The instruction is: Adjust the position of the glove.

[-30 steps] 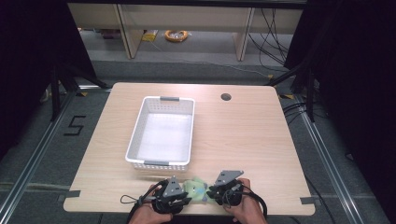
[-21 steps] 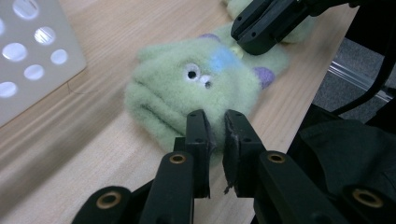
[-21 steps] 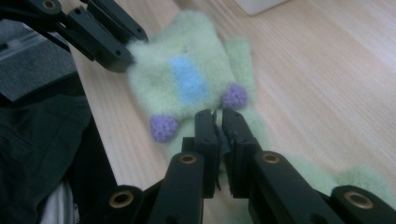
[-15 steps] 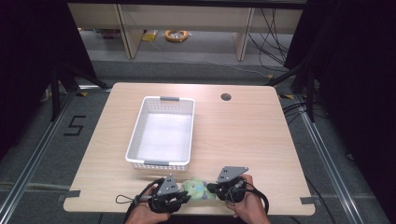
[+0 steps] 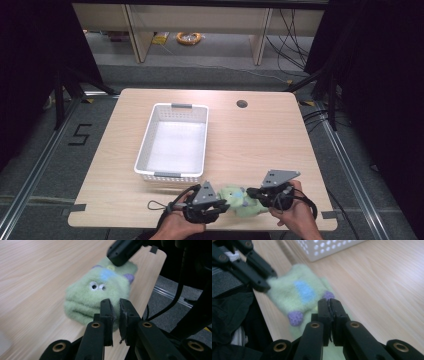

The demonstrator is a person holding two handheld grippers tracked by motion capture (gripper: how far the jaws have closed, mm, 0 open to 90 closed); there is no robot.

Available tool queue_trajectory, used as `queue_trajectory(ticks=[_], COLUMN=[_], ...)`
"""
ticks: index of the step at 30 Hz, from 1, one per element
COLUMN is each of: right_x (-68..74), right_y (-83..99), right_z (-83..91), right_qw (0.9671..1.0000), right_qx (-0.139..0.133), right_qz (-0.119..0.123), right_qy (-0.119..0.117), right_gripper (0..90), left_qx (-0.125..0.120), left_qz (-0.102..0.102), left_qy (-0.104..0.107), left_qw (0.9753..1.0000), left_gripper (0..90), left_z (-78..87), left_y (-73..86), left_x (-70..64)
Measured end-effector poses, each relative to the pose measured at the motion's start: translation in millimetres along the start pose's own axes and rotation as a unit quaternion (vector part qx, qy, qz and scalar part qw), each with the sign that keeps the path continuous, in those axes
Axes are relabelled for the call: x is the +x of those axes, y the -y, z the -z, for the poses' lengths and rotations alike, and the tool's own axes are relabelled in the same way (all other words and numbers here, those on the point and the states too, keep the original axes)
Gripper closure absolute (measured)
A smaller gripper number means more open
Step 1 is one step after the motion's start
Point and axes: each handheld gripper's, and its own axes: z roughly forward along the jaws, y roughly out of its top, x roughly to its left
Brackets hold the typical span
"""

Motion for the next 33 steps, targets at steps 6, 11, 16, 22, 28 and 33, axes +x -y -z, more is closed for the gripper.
queue_trajectory(ticks=[6, 11, 16, 22, 28, 33], right_x=[-15.2, -21.0, -24.3, -25.8, -28.4, -29.0], right_y=[18.4, 29.3, 32.2, 37.4, 40.7, 42.8], right_z=[12.1, 6.7, 3.0, -3.0, -8.1, -9.3], right_qw=[0.9998, 0.9996, 0.9993, 0.9990, 0.9986, 0.9984], right_qx=[0.011, 0.015, 0.034, 0.037, 0.046, 0.046], right_qz=[-0.013, -0.025, -0.014, -0.023, -0.024, -0.032], right_qy=[0.006, 0.003, -0.003, -0.002, -0.008, -0.002], right_gripper=[88.4, 88.3, 88.3, 88.2, 87.6, 84.3], left_qx=[0.006, 0.019, 0.030, 0.039, 0.043, 0.042], left_qz=[-0.001, 0.007, -0.002, 0.001, -0.006, 0.013], left_qy=[0.015, 0.018, 0.019, 0.023, 0.030, 0.035], left_qw=[0.9999, 0.9996, 0.9994, 0.9990, 0.9986, 0.9984], left_gripper=[81.2, 81.1, 81.1, 81.0, 79.7, 69.0], left_z=[-22.8, -33.7, -40.8, -46.1, -50.4, -47.7], left_y=[-6.9, -4.3, -0.1, 3.5, 6.6, 6.5], left_x=[-7.9, -11.0, -13.6, -16.9, -13.5, -12.8])
